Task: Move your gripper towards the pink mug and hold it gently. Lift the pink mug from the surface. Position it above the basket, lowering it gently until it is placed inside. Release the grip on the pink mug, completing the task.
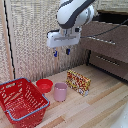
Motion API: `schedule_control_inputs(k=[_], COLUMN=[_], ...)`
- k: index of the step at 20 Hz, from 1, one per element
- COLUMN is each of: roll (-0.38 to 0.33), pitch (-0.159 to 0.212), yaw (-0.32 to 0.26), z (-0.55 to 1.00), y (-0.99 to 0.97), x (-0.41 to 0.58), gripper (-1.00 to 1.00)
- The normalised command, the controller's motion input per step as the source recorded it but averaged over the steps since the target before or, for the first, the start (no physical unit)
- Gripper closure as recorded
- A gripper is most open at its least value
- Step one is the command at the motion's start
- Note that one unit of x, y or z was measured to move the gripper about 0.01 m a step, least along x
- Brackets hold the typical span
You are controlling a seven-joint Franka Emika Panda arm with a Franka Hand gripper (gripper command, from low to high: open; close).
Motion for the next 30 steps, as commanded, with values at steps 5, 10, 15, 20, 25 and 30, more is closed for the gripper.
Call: schedule_control_inputs(k=[5, 10, 15, 20, 25, 30], roll=[-0.001, -0.001, -0.008, -0.020, -0.033, -0.044], pitch=[-0.030, -0.049, -0.049, -0.029, -0.004, 0.000], yaw=[0.000, 0.000, 0.000, 0.000, 0.000, 0.000], z=[-0.14, -0.16, -0.20, -0.29, -0.30, -0.29], y=[0.04, 0.05, 0.07, 0.12, 0.20, 0.24], x=[-0.367, -0.451, -0.412, -0.341, -0.269, -0.214], gripper=[-1.00, -1.00, -1.00, -1.00, -1.00, -1.00])
